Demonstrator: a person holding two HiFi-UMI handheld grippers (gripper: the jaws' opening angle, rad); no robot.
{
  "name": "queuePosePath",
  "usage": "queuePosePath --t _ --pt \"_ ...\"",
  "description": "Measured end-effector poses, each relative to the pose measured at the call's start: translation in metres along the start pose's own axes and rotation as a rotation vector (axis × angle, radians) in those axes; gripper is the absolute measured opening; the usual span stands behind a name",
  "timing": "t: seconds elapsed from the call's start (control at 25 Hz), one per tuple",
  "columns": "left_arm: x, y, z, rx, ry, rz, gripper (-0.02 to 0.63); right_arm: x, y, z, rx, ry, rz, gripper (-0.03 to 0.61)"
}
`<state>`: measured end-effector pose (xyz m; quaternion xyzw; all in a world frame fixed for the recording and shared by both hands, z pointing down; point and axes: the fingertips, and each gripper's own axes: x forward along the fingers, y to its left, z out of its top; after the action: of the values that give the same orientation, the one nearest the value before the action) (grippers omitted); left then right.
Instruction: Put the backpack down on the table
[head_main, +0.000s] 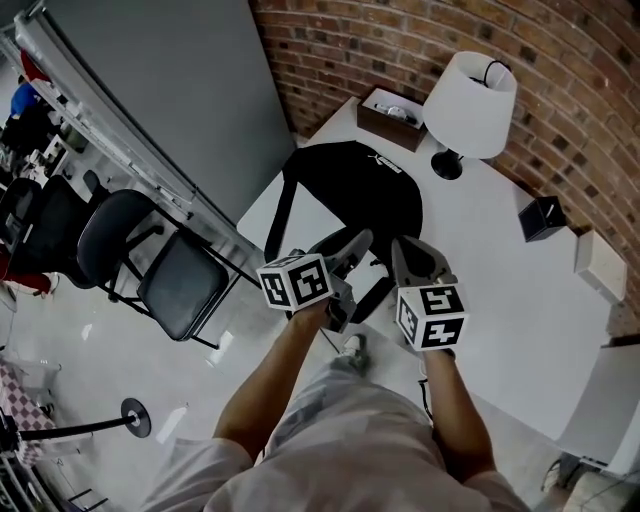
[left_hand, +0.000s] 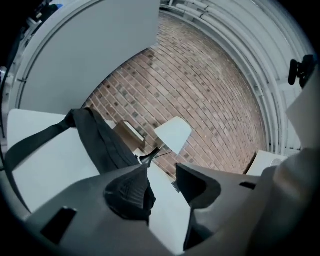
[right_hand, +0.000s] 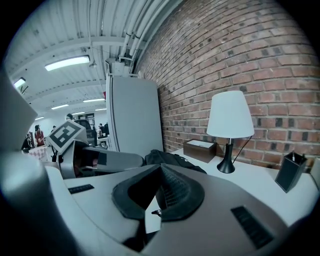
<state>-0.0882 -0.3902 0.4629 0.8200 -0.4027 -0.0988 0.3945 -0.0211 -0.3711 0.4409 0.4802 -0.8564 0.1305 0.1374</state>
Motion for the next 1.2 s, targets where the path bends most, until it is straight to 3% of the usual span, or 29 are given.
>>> queuePosePath --t 0.36,0.56,0.92,1.2 --pt "-0.009 -0.062 -0.012 0.297 0.005 0.069 0.111 -0.047 -0.005 0.004 0.02 -0.052 -0.009 0.002" --pt "-0.014 -0.092 -0.031 0.384 0.038 0.082 0.109 -0.074 -0.005 -0.001 0.027 -0.067 -0.01 0.002" --pt "-0.024 -0.133 -0.067 0.517 0.075 0.097 0.007 -0.114 0.0 -0.007 0.006 -0.083 0.005 0.002" --pt "-0.024 -0.146 -0.078 0.542 0.079 0.112 0.005 -0.131 -0.007 -0.012 -0.006 -0.08 0.006 0.001"
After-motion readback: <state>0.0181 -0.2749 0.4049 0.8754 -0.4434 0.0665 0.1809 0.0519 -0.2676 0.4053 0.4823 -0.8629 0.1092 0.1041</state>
